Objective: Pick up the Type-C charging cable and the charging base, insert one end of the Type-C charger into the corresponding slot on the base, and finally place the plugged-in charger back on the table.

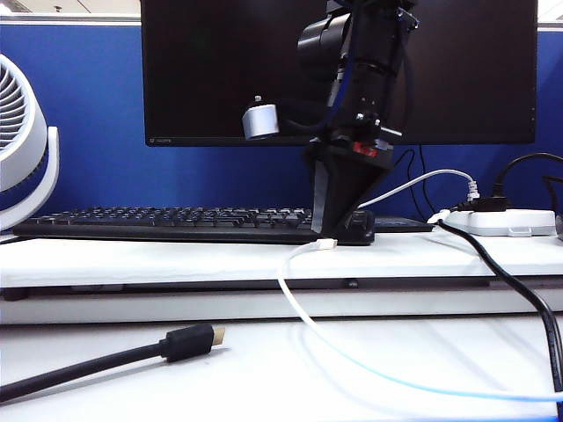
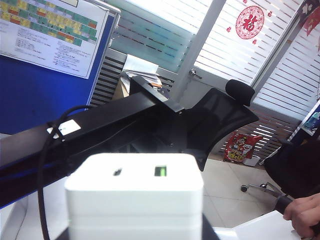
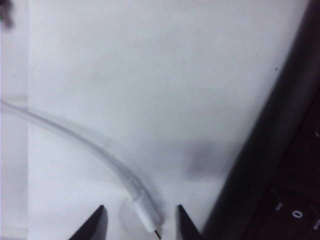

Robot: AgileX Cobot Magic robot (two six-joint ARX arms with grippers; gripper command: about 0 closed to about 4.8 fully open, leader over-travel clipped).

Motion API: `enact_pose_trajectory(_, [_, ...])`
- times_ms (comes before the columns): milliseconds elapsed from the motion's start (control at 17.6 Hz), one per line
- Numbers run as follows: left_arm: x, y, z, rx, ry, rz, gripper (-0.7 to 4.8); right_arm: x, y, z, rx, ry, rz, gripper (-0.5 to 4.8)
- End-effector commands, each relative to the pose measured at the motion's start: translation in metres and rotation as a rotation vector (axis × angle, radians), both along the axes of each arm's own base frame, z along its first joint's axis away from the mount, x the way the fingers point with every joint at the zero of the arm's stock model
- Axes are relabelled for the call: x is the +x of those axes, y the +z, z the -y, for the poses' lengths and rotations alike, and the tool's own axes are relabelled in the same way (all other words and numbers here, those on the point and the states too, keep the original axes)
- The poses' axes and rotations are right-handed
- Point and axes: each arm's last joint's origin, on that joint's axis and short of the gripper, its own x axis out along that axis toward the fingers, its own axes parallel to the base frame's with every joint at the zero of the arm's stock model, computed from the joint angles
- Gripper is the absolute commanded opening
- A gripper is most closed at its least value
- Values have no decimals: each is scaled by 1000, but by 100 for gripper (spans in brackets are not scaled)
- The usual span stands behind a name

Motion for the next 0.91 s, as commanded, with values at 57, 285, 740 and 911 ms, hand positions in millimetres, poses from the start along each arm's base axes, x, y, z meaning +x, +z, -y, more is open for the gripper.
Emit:
enact_pose_trajectory(57, [-2,3,-2,-10,-10,15,-5,-1,-2,0,-14,3,-19,170])
enact_pose_trajectory(285, [-2,3,-2,-9,-14,13,-5,-2,-4,0,-23,-5,-31,-13])
enact_pose_trajectory(740, [-3,3,-1,-8,-14,12,-5,-13,40,7,148,-266,-21,-6])
enact_pose_trajectory(911, [-3,3,-1,-9,-14,12,-5,-15,56,14,196,-267,24,-5])
